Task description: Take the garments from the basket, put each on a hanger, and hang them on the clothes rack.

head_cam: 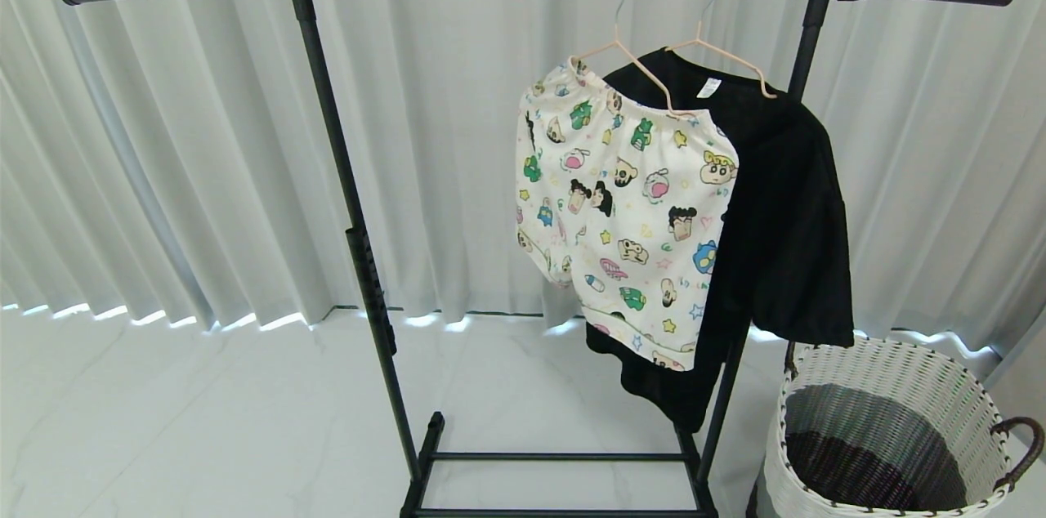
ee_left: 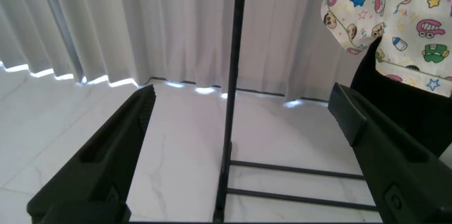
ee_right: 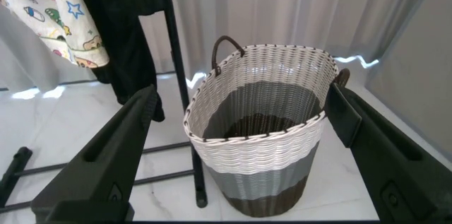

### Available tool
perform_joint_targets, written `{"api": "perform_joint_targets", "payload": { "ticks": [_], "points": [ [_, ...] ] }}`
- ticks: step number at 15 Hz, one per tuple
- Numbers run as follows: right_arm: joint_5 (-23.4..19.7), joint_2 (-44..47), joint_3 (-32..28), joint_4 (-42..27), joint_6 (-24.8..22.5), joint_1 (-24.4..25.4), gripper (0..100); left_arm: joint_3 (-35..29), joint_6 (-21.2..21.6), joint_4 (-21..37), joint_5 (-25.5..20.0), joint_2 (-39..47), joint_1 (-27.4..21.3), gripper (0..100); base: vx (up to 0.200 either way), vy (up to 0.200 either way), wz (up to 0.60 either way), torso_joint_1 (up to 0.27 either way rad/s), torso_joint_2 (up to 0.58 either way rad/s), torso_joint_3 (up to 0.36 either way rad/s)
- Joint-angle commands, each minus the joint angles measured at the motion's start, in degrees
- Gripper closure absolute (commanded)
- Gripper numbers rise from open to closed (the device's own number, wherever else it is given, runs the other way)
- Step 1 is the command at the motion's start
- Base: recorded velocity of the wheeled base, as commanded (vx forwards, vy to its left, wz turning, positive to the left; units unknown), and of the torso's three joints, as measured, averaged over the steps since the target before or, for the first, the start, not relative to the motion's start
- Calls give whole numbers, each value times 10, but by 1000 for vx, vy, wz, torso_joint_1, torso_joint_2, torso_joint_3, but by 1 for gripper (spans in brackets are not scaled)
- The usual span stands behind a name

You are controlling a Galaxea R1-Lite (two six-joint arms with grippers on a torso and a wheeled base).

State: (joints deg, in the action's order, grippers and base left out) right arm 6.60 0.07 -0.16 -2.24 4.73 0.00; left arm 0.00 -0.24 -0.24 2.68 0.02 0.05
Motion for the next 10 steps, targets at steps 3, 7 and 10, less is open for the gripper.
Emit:
{"api": "perform_joint_targets", "payload": {
  "ticks": [3,7,10],
  "points": [
    [0,0,0,-1,-4,0,0,0,0,0,0,0,0,0,0,0,0,0,0,0],
    [1,0,0,-1,-3,0,0,0,0,0,0,0,0,0,0,0,0,0,0,0],
    [1,0,0,-1,-2,0,0,0,0,0,0,0,0,0,0,0,0,0,0,0]
  ]
}}
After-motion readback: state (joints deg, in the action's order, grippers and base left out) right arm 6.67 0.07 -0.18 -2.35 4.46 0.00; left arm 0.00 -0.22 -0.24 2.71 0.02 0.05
